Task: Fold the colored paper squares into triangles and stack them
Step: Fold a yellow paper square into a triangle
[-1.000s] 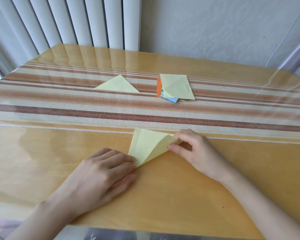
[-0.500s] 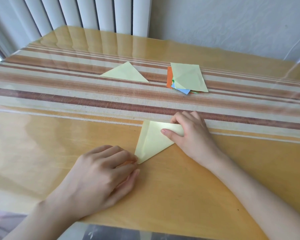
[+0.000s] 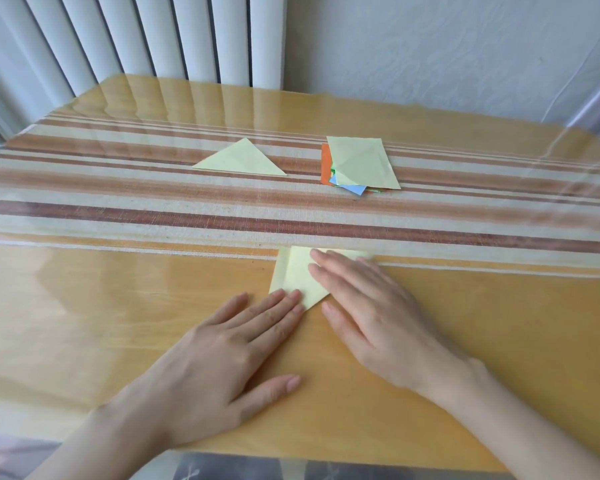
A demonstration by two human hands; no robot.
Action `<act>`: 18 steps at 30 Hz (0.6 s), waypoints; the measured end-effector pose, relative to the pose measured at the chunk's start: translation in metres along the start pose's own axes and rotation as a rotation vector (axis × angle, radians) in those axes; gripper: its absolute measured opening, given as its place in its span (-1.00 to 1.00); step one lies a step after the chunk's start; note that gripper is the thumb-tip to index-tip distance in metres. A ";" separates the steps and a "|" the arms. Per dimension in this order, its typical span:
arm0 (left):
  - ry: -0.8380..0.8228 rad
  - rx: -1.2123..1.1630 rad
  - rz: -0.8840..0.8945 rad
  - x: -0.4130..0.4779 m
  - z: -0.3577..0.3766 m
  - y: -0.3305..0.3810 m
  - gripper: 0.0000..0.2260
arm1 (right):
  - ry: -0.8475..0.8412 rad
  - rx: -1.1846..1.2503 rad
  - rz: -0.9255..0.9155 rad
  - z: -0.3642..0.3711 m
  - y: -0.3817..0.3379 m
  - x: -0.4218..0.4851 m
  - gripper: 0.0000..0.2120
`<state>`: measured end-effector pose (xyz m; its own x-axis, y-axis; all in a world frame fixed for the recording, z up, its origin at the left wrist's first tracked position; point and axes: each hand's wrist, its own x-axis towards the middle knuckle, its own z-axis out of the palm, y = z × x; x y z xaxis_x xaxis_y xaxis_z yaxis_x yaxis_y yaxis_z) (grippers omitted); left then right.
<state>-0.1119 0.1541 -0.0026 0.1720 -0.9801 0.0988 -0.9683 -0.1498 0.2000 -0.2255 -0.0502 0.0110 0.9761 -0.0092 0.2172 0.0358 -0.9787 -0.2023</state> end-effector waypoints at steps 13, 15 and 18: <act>0.019 0.015 -0.020 -0.009 0.003 0.003 -0.41 | -0.285 -0.021 0.213 -0.010 0.023 -0.018 -0.35; 0.036 0.013 -0.038 -0.009 0.004 0.004 -0.43 | -0.257 -0.051 0.258 -0.011 0.032 -0.019 -0.31; 0.060 0.024 -0.075 -0.008 0.006 0.009 -0.44 | -0.225 -0.079 0.293 -0.009 0.033 -0.020 -0.28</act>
<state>-0.1234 0.1600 -0.0076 0.2537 -0.9566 0.1432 -0.9563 -0.2257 0.1859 -0.2457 -0.0847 0.0084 0.9655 -0.2542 -0.0559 -0.2598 -0.9542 -0.1485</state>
